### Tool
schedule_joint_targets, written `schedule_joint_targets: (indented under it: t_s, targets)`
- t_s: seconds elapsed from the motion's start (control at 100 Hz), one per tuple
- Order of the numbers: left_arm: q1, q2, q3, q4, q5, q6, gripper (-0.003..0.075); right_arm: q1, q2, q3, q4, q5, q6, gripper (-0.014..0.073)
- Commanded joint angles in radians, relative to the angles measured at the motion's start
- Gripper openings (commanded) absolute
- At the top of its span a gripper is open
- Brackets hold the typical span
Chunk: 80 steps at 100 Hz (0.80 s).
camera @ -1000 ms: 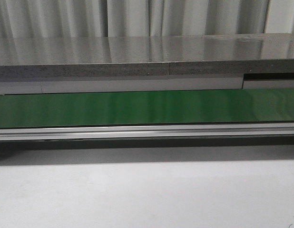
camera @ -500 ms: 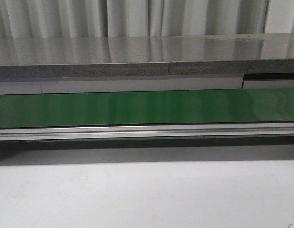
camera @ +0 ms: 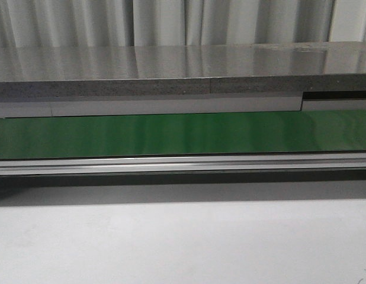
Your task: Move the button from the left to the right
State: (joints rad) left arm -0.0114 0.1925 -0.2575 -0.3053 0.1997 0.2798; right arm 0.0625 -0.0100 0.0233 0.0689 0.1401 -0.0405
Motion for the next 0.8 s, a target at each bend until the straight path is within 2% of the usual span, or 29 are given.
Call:
schedule_joint_targets:
  t_s: [0.0, 0.79]
  targets:
    - [-0.008, 0.007, -0.027, -0.012, -0.081, 0.001, -0.0020, -0.017, -0.018, -0.013, -0.009, -0.093, 0.009, -0.0067]
    - [-0.008, 0.007, -0.027, -0.012, -0.081, 0.001, -0.0020, -0.017, -0.018, -0.013, -0.010, -0.102, 0.009, -0.0067]
